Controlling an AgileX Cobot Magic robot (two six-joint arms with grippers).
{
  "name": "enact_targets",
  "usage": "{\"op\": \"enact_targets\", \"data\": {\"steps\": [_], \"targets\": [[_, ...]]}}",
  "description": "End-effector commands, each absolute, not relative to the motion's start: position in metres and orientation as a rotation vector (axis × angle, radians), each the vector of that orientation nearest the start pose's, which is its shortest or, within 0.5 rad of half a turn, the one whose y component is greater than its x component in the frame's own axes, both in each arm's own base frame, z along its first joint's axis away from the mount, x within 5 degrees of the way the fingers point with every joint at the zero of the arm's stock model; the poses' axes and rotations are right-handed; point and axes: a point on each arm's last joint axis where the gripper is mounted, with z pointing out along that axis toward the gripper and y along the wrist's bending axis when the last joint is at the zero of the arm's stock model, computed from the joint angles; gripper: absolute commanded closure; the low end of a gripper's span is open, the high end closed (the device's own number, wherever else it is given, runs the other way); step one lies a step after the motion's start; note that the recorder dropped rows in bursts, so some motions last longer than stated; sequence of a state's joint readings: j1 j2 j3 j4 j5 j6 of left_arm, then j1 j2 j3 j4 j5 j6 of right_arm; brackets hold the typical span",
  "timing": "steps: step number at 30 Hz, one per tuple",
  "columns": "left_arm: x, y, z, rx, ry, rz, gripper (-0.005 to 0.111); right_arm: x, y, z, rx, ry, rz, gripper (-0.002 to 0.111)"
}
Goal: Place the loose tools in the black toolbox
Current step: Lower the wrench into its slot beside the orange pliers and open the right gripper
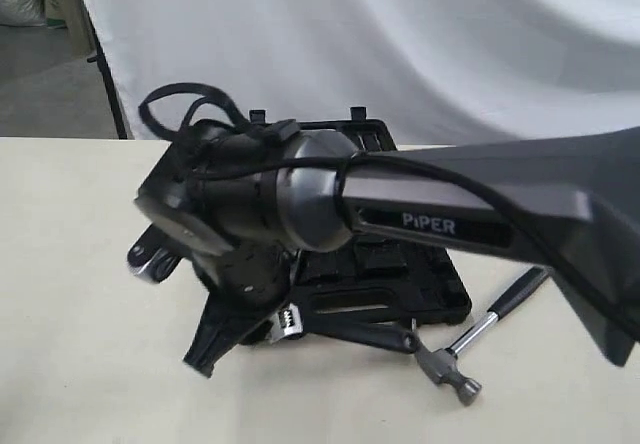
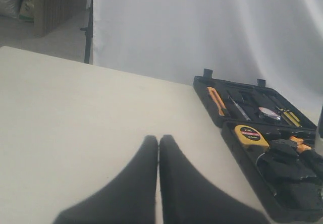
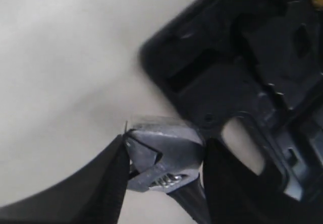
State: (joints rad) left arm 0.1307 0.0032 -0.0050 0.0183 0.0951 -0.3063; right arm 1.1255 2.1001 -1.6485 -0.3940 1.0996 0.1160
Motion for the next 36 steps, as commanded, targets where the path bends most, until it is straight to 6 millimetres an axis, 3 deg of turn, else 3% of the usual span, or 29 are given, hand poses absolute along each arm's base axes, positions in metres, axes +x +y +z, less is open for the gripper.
{"op": "enact_targets", "data": {"steps": [1, 13, 16, 21, 24, 29, 36], "targets": [[0.055, 0.009, 0.208, -0.346, 1.526, -0.103, 0.106, 0.242, 0.355, 0.199, -1.466, 2.418, -0.364, 0.109], [0.055, 0.009, 0.208, -0.346, 1.526, -0.103, 0.106, 0.296, 0.318, 0.203, -1.330, 2.416, -0.454, 0.109], [0.055, 0.009, 0.208, -0.346, 1.526, -0.103, 0.106, 0.301, 0.321, 0.205, -1.400, 2.310, -0.470, 0.109], [0.055, 0.009, 0.208, -0.346, 1.526, -0.103, 0.106, 0.306, 0.339, 0.208, -1.562, 2.046, -0.354, 0.109], [0.055, 0.009, 0.208, -0.346, 1.526, -0.103, 0.106, 0.310, 0.346, 0.197, -1.580, 1.999, -0.322, 0.109], [0.055, 0.009, 0.208, -0.346, 1.526, -0.103, 0.106, 0.316, 0.348, 0.161, -1.699, 1.975, -0.429, 0.109], [0.055, 0.009, 0.208, -0.346, 1.526, -0.103, 0.106, 0.320, 0.354, 0.147, -1.736, 1.896, -0.431, 0.109]]}}
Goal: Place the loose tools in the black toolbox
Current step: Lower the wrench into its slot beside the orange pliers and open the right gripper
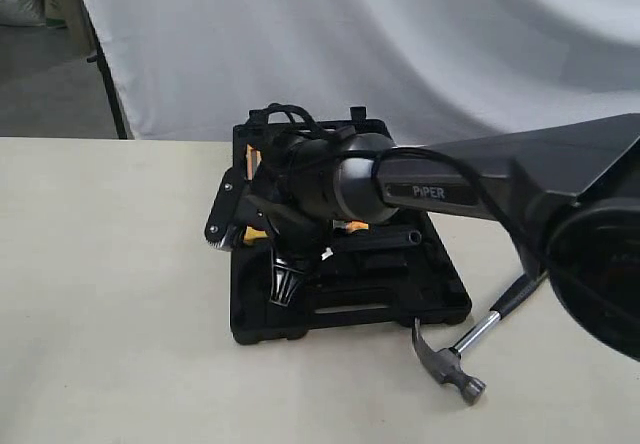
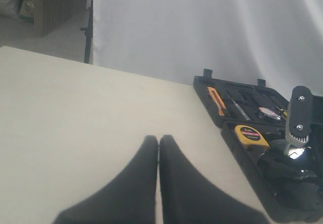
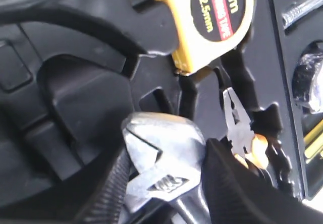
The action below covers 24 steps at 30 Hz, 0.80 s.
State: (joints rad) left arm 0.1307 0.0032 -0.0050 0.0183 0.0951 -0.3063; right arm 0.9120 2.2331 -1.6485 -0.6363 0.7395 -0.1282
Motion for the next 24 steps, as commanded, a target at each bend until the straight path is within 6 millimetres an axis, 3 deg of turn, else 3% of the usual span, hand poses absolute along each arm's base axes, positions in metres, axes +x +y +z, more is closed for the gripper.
{"op": "enact_targets", "data": {"steps": [1, 24], "targets": [[0.055, 0.009, 0.208, -0.346, 1.526, -0.103, 0.106, 0.320, 0.355, 0.147, -1.734, 1.889, -0.423, 0.109], [0.055, 0.009, 0.208, -0.346, 1.526, -0.103, 0.106, 0.321, 0.356, 0.134, -1.739, 1.909, -0.420, 0.108]]}}
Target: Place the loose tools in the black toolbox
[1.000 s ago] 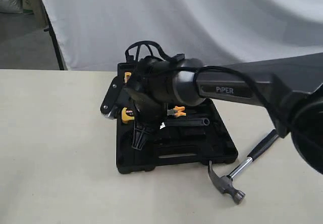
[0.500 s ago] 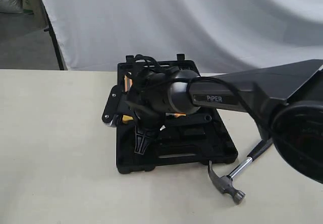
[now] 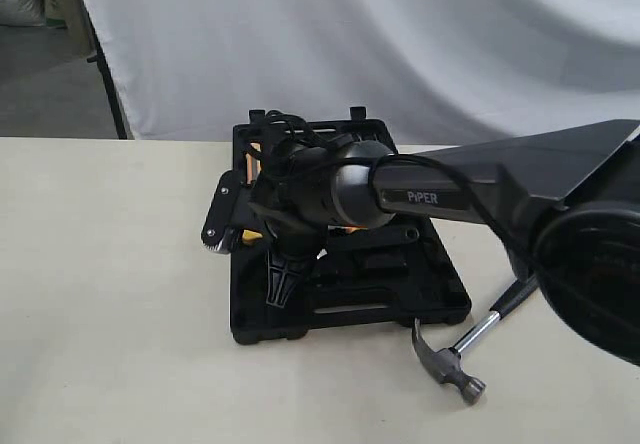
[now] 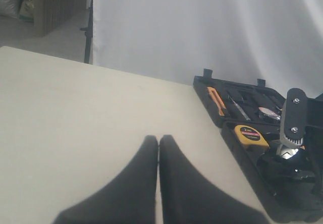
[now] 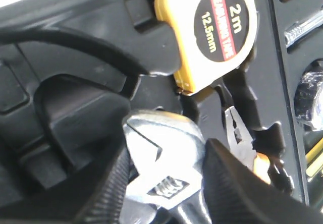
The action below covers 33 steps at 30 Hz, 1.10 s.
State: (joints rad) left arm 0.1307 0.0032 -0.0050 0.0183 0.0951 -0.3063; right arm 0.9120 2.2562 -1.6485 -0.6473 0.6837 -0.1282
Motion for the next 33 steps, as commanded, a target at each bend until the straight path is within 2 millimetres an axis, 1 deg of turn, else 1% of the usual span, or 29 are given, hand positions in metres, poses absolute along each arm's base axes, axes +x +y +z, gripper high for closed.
{"op": "enact_targets", "data": {"steps": [1, 3, 4, 5, 7, 9, 10, 12, 15, 21, 26, 27, 29, 31, 33], "targets": [[0.055, 0.009, 0.208, -0.346, 1.526, -0.103, 0.106, 0.321, 0.356, 0.134, -1.739, 1.910, -0.420, 0.108], [0.055, 0.009, 0.208, -0.346, 1.526, -0.103, 0.106, 0.321, 0.356, 0.134, -1.730, 1.918, -0.418, 0.108], [0.055, 0.009, 0.208, -0.346, 1.526, -0.103, 0.106, 0.321, 0.356, 0.134, -1.723, 1.923, -0.415, 0.104], [0.055, 0.009, 0.208, -0.346, 1.526, -0.103, 0.106, 0.321, 0.356, 0.134, -1.718, 1.927, -0.414, 0.098], [0.055, 0.009, 0.208, -0.346, 1.526, -0.103, 0.106, 0.321, 0.355, 0.134, -1.701, 1.942, -0.410, 0.080], [0.055, 0.009, 0.208, -0.346, 1.526, -0.103, 0.106, 0.321, 0.355, 0.134, -1.690, 1.951, -0.414, 0.065], [0.055, 0.009, 0.208, -0.346, 1.526, -0.103, 0.106, 0.321, 0.355, 0.134, -1.690, 1.951, -0.414, 0.059], [0.055, 0.009, 0.208, -0.346, 1.526, -0.103, 0.106, 0.321, 0.354, 0.134, -1.689, 1.956, -0.418, 0.053], [0.055, 0.009, 0.208, -0.346, 1.526, -0.103, 0.106, 0.320, 0.353, 0.135, -1.687, 1.970, -0.431, 0.049], [0.055, 0.009, 0.208, -0.346, 1.526, -0.103, 0.106, 0.321, 0.353, 0.140, -1.635, 1.981, -0.416, 0.049], [0.055, 0.009, 0.208, -0.346, 1.526, -0.103, 0.106, 0.324, 0.352, 0.158, -1.535, 1.972, -0.426, 0.050], [0.055, 0.009, 0.208, -0.346, 1.526, -0.103, 0.106, 0.324, 0.351, 0.166, -1.505, 1.966, -0.423, 0.051], [0.055, 0.009, 0.208, -0.346, 1.526, -0.103, 0.106, 0.324, 0.351, 0.174, -1.486, 1.952, -0.415, 0.055], [0.055, 0.009, 0.208, -0.346, 1.526, -0.103, 0.106, 0.324, 0.350, 0.181, -1.476, 1.941, -0.409, 0.063], [0.055, 0.009, 0.208, -0.346, 1.526, -0.103, 0.106, 0.324, 0.350, 0.185, -1.468, 1.929, -0.419, 0.076]]}}
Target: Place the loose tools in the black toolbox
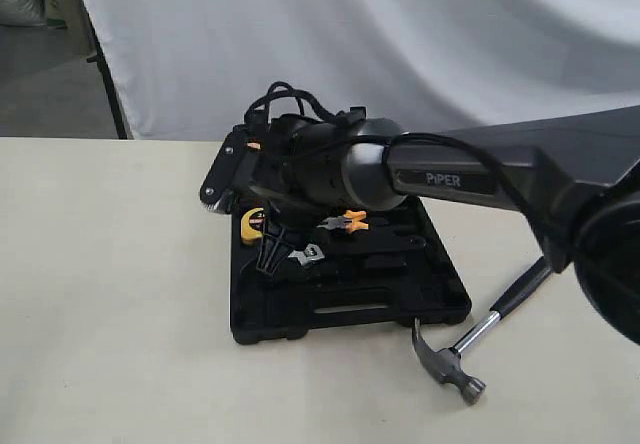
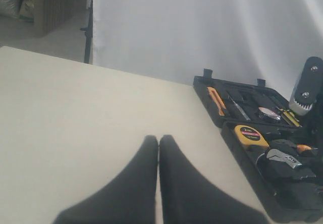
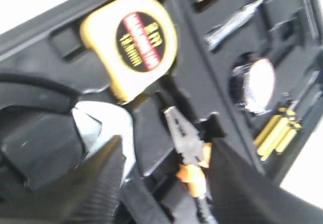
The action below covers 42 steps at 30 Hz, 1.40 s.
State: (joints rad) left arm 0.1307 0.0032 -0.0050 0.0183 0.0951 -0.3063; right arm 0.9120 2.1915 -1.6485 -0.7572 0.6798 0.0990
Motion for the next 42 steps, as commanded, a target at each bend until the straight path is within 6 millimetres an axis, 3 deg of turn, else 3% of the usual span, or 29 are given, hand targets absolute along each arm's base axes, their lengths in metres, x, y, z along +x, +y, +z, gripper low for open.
{"op": "enact_targets", "data": {"steps": [1, 5, 8, 14, 18, 23, 28, 31, 39, 42], "targets": [[0.055, 0.009, 0.208, -0.346, 1.526, -0.103, 0.106, 0.325, 0.349, 0.186, -1.454, 1.933, -0.427, 0.081], [0.055, 0.009, 0.208, -0.346, 1.526, -0.103, 0.106, 0.328, 0.346, 0.187, -1.410, 1.942, -0.449, 0.109], [0.055, 0.009, 0.208, -0.346, 1.526, -0.103, 0.106, 0.335, 0.339, 0.187, -1.368, 1.979, -0.461, 0.109], [0.055, 0.009, 0.208, -0.346, 1.526, -0.103, 0.106, 0.367, 0.291, 0.179, -1.188, 2.226, -0.455, 0.109], [0.055, 0.009, 0.208, -0.346, 1.526, -0.103, 0.106, 0.375, 0.260, 0.151, -1.186, 2.320, -0.387, 0.109], [0.055, 0.009, 0.208, -0.346, 1.526, -0.103, 0.106, 0.369, 0.249, 0.122, -1.223, 2.284, -0.264, 0.109], [0.055, 0.009, 0.208, -0.346, 1.526, -0.103, 0.106, 0.368, 0.245, 0.117, -1.222, 2.297, -0.254, 0.109], [0.055, 0.009, 0.208, -0.346, 1.526, -0.103, 0.106, 0.368, 0.245, 0.124, -1.210, 2.286, -0.249, 0.109], [0.055, 0.009, 0.208, -0.346, 1.526, -0.103, 0.106, 0.363, 0.245, 0.180, -1.087, 2.207, -0.180, 0.109], [0.055, 0.009, 0.208, -0.346, 1.526, -0.103, 0.106, 0.359, 0.249, 0.189, -1.067, 2.194, -0.146, 0.109]]}}
